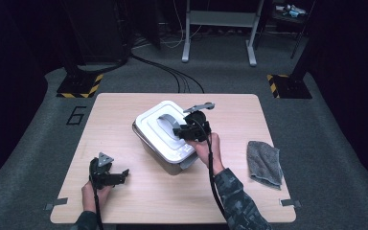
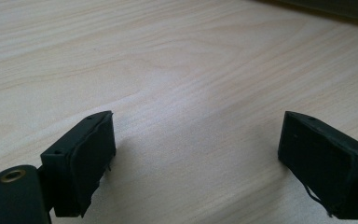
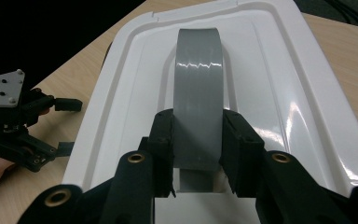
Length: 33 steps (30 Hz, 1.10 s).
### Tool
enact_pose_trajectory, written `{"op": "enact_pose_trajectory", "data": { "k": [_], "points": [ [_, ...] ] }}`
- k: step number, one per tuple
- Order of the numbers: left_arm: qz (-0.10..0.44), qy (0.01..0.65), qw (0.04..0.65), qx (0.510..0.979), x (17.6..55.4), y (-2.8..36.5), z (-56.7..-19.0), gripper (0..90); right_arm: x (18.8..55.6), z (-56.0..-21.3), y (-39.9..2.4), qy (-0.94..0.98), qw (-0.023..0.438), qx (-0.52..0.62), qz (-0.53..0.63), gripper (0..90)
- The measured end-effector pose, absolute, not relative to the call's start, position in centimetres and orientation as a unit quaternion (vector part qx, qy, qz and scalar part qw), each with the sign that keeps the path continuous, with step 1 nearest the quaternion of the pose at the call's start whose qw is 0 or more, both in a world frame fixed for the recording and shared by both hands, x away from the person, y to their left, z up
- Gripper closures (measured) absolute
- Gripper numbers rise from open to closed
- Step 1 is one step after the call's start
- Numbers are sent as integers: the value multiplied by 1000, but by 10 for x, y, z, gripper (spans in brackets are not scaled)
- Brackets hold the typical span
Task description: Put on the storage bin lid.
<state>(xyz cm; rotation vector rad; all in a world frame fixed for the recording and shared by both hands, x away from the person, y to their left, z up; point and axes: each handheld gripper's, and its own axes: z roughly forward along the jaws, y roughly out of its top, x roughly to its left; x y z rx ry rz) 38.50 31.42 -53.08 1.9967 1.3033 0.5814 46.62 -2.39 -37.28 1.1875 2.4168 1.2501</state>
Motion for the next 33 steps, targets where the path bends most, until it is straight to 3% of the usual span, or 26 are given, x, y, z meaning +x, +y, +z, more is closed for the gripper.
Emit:
{"op": "enact_pose_trajectory", "data": {
  "k": [19,24,26,27,33],
  "points": [
    [223,500,337,766,385,314,-531,107,468,-385,-15,828,72,384,401,655],
    [223,500,337,766,385,314,-531,107,467,-378,-22,819,67,395,411,433],
    [224,499,337,766,385,314,-531,107,468,-377,-25,821,78,386,413,397],
    [224,499,337,766,385,314,-531,107,464,-373,-27,822,86,389,406,311],
    [219,498,334,769,385,315,-530,107,454,-364,-45,813,113,393,415,162]
  ]
}}
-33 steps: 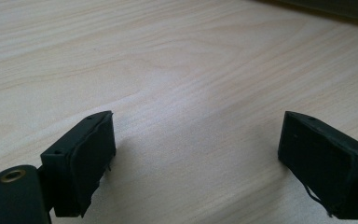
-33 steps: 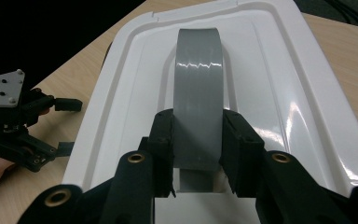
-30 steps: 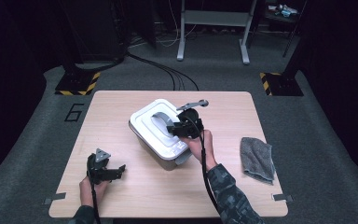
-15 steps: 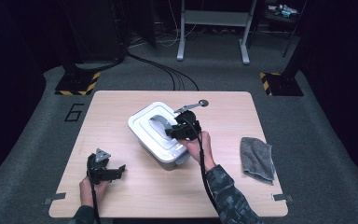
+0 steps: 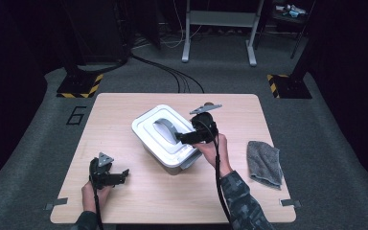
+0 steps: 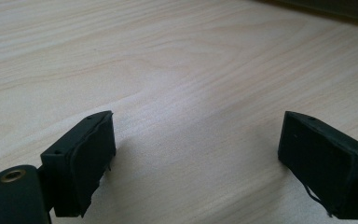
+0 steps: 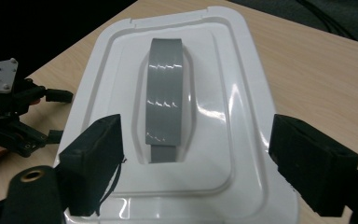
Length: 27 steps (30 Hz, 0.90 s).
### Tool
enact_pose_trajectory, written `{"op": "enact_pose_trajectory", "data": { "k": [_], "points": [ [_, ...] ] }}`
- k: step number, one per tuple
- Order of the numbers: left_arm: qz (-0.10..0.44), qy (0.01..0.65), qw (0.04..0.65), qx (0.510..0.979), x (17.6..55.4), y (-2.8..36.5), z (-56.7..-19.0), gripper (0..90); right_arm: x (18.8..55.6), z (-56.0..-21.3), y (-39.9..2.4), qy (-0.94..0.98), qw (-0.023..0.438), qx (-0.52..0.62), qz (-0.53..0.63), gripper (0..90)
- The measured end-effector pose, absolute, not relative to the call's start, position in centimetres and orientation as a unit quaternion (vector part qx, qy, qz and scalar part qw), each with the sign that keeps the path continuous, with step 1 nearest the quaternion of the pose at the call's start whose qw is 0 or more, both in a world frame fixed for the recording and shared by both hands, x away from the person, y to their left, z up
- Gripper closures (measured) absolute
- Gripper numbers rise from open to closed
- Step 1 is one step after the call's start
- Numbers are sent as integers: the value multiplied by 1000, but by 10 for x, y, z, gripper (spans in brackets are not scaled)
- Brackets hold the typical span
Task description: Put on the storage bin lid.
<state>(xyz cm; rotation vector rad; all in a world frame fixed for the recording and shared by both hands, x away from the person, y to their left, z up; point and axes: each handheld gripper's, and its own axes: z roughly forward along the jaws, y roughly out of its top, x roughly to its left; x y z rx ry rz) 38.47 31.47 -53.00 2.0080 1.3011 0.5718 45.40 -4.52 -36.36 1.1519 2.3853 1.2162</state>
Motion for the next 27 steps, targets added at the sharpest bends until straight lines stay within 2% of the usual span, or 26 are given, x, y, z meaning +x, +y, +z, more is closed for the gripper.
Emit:
{"op": "enact_pose_trajectory", "data": {
  "k": [15,27],
  "points": [
    [220,498,334,770,385,315,-530,107,428,-380,-104,787,148,426,420,56],
    [219,498,335,769,385,314,-530,107,411,-436,-145,779,153,465,392,13]
  ]
}}
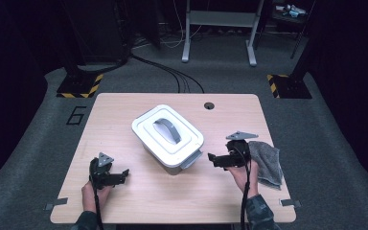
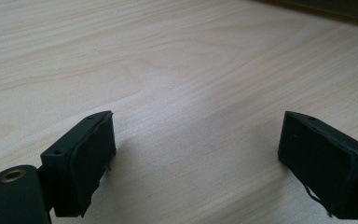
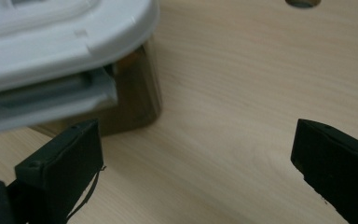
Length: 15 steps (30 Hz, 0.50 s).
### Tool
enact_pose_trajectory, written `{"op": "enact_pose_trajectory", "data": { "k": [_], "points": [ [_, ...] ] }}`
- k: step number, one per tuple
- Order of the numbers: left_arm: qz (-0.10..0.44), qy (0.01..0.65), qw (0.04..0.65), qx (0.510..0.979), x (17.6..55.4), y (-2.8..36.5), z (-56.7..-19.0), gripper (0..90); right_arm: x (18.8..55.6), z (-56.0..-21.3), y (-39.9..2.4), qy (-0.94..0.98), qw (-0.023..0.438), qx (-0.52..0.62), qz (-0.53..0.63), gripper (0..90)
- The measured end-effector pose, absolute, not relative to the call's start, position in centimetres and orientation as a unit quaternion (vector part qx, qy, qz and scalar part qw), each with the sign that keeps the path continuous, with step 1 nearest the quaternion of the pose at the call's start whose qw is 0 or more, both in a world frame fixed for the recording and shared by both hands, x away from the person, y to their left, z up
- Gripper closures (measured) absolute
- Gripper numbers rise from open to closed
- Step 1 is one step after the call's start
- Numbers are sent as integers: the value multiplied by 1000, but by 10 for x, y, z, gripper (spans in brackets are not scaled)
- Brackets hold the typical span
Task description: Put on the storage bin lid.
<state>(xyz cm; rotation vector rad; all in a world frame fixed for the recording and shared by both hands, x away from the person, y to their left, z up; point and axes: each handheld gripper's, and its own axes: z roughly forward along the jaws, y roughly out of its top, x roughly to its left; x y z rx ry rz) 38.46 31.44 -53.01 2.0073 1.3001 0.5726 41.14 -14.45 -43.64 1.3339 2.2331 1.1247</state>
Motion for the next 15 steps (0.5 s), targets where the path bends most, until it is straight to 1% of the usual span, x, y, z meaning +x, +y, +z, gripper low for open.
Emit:
{"op": "enact_pose_trajectory", "data": {
  "k": [1,7,10,14,15],
  "points": [
    [219,498,335,769,385,314,-530,107,408,-451,-148,779,154,472,382,9],
    [219,499,335,769,385,314,-530,107,401,-493,-153,795,156,478,340,0],
    [221,496,333,771,385,315,-530,107,397,-506,-152,797,170,472,335,0],
    [221,495,333,771,385,315,-530,107,393,-514,-149,798,181,470,332,0],
    [221,495,333,771,385,315,-530,107,393,-521,-147,805,189,464,316,0]
  ]
}}
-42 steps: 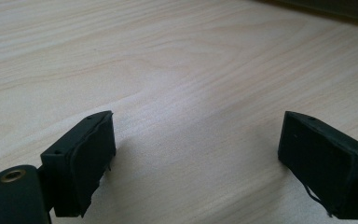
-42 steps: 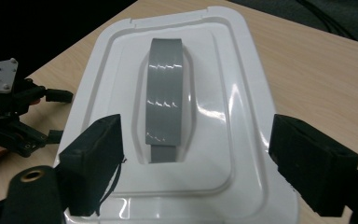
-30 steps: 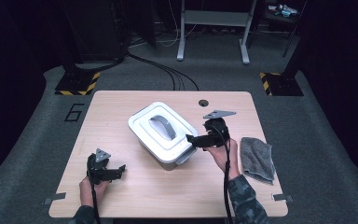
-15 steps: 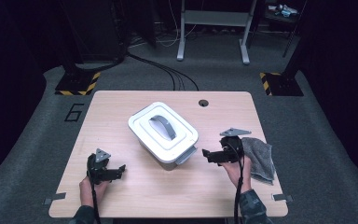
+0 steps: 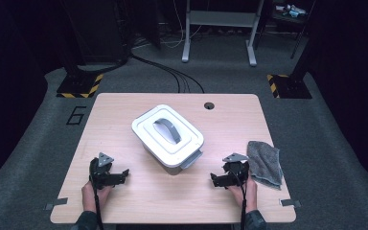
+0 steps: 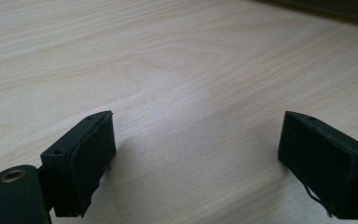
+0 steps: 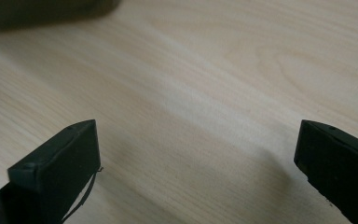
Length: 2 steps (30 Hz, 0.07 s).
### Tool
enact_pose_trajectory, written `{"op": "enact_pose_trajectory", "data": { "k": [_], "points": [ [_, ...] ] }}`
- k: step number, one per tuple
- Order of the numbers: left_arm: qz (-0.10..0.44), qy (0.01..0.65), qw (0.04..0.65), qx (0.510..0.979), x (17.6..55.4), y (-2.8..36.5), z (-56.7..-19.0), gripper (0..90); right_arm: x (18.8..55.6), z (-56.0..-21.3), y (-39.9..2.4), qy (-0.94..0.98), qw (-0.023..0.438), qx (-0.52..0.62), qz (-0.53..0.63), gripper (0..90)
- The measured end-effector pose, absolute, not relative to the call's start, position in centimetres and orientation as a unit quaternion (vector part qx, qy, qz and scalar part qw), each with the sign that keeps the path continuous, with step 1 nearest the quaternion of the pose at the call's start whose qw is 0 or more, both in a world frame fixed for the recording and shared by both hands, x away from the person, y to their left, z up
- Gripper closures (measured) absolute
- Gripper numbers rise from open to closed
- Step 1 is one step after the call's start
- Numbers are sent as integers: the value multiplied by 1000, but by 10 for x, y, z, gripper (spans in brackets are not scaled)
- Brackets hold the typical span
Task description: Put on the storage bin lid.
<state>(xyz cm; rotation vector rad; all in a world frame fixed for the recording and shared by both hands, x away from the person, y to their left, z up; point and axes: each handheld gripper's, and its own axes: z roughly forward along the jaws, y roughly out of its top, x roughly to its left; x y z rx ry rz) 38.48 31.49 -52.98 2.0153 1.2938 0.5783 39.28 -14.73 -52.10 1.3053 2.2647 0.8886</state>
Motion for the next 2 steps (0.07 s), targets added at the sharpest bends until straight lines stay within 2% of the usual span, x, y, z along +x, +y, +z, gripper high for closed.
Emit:
{"op": "enact_pose_trajectory", "data": {
  "k": [2],
  "points": [
    [222,495,332,771,385,315,-530,107,392,-527,-148,804,183,464,322,0]
  ]
}}
